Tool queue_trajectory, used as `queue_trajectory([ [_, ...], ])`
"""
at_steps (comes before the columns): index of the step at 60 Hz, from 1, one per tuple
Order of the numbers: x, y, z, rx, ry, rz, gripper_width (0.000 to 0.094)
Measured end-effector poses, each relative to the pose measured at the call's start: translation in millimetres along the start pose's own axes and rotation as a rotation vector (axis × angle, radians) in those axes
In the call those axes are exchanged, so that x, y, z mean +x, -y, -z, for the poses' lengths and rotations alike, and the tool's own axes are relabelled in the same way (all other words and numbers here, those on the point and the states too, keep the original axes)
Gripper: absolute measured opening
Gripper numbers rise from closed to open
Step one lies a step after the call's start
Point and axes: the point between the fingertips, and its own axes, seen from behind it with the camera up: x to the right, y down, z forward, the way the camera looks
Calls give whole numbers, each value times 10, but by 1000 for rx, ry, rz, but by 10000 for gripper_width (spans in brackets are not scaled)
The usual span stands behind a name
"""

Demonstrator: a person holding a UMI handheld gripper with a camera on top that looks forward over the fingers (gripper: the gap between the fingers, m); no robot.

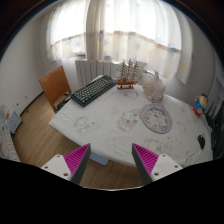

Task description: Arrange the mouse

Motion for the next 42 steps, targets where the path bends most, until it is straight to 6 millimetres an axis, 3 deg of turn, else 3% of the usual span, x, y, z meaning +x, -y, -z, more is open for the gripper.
queue_trajectory([
  [6,114,-27,0,1,-9,-25,855],
  [21,814,-245,26,11,-79,-108,856],
  [31,1458,-507,82,4,-141,-168,852],
  [42,2419,-809,204,6,-259,-190,853],
])
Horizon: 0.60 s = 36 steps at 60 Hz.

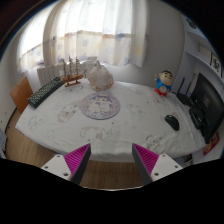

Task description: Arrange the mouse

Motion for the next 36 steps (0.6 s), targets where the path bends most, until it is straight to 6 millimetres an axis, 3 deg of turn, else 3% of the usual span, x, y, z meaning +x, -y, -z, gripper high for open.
queue_trajectory([
  [20,1923,-223,-222,-5,-135,-88,856],
  [36,2986,-345,-715,6,-139,-72,856],
])
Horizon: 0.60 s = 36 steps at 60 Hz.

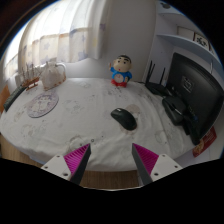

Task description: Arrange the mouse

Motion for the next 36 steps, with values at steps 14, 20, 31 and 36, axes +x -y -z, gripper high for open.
queue_trajectory([
  [14,476,91,-637,32,21,-7,853],
  [20,592,158,-882,47,36,-20,854],
  [31,698,270,-1358,62,52,-28,855],
  [36,733,321,-1555,61,48,-34,856],
])
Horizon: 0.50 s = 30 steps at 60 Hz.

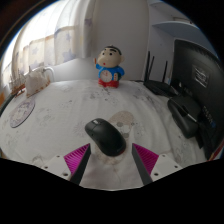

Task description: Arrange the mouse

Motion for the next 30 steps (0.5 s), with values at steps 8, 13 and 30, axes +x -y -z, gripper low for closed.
queue_trajectory([
  [8,-5,151,-252,18,26,-37,862],
  [13,3,251,-383,25,36,-47,856],
  [30,113,490,-680,13,19,-71,848],
])
